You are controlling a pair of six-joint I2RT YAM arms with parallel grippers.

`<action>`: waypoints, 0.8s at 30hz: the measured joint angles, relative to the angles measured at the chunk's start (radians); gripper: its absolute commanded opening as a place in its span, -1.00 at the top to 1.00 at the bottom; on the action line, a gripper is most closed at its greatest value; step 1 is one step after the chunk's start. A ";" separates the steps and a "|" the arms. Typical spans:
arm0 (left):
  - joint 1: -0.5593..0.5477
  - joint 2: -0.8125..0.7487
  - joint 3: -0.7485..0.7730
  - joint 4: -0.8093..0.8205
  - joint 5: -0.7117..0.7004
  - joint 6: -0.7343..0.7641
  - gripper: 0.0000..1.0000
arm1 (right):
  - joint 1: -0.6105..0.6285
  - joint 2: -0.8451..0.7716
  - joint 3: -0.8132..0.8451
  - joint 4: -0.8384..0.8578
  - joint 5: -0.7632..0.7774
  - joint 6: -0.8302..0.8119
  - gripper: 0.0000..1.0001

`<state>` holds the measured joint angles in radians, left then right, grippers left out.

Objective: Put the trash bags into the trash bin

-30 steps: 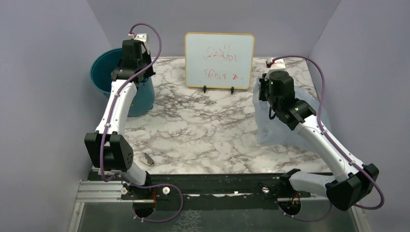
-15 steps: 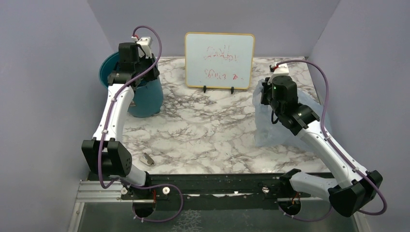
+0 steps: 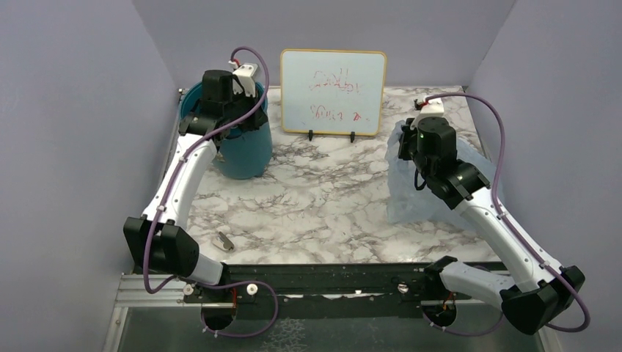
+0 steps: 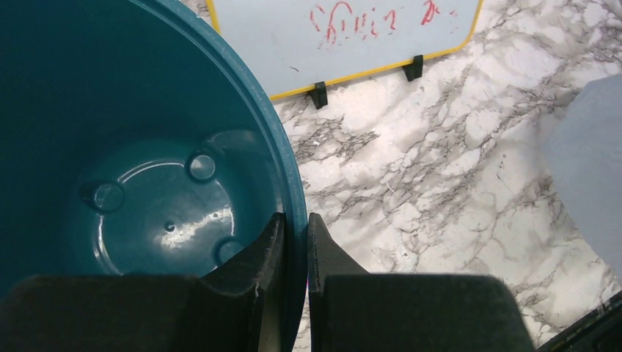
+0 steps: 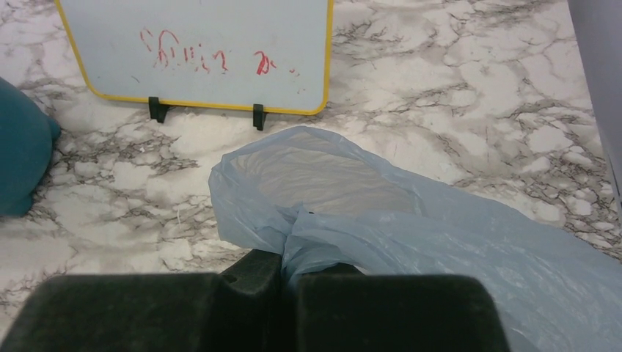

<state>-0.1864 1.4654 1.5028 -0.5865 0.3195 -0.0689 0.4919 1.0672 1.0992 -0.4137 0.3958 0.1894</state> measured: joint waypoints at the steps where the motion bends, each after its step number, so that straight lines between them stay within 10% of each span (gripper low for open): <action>1: -0.008 -0.004 -0.003 -0.001 0.000 0.001 1.00 | 0.000 -0.002 0.000 0.000 0.000 0.002 0.94; 24: -0.229 -0.059 -0.029 -0.051 0.006 0.030 1.00 | 0.000 -0.003 -0.004 0.000 -0.001 0.021 0.94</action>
<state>-0.4152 1.4063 1.4738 -0.6376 0.3260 -0.0387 0.4919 1.0641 1.0954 -0.4141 0.3950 0.2100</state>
